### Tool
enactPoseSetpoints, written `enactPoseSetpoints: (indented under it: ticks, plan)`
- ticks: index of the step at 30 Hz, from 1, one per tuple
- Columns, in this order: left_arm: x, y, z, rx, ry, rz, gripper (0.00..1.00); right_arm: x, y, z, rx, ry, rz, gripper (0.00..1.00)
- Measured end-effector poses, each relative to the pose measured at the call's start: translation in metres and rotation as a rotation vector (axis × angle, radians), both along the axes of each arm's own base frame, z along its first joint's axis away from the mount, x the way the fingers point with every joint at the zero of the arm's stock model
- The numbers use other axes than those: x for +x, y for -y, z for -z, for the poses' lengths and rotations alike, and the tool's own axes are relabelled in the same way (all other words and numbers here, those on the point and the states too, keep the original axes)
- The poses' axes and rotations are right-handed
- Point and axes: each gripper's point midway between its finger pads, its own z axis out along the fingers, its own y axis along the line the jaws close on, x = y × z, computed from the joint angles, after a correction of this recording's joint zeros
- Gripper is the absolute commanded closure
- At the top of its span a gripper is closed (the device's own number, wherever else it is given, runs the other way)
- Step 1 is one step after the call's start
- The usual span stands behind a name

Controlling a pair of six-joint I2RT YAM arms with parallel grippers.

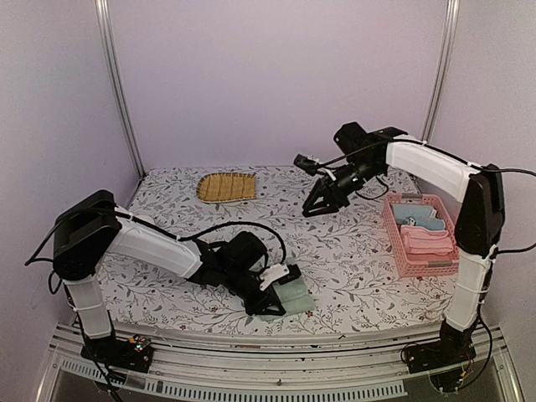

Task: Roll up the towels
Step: Roll the towel at the center of the board.

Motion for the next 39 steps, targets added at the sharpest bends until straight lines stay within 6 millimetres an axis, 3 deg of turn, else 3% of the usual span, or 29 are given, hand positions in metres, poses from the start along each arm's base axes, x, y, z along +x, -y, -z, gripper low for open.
enactPoseSetpoints:
  ticks: [2,5,7,9,12,17,24,32,39]
  plan:
    - [0.005,0.0,0.002,-0.032,-0.093,-0.011,0.93,0.007,0.018,-0.042,0.063,0.105,0.045,0.6]
    - [0.012,0.002,0.003,-0.089,-0.236,-0.033,0.93,-0.014,0.037,-0.093,0.153,0.244,0.051,0.51]
    - [0.014,0.001,0.003,-0.12,-0.328,-0.047,0.93,-0.044,0.043,-0.11,0.207,0.309,0.013,0.45]
    - [0.016,0.001,0.003,-0.143,-0.413,-0.056,0.93,-0.073,0.046,-0.109,0.239,0.356,-0.037,0.43]
    - [0.018,0.001,0.003,-0.157,-0.513,-0.066,0.92,-0.1,0.04,-0.077,0.191,0.413,-0.108,0.42]
    - [0.019,0.0,0.004,-0.158,-0.591,-0.084,0.92,-0.131,0.026,0.012,0.027,0.439,-0.243,0.43]
    - [0.02,0.0,0.005,-0.155,-0.635,-0.098,0.92,-0.136,0.004,0.091,-0.122,0.5,-0.339,0.45]
    - [0.021,0.0,0.005,-0.155,-0.655,-0.105,0.92,-0.143,-0.012,0.142,-0.219,0.59,-0.41,0.53]
    - [0.022,-0.001,0.006,-0.153,-0.66,-0.111,0.83,-0.133,-0.02,0.156,-0.242,0.641,-0.41,0.62]
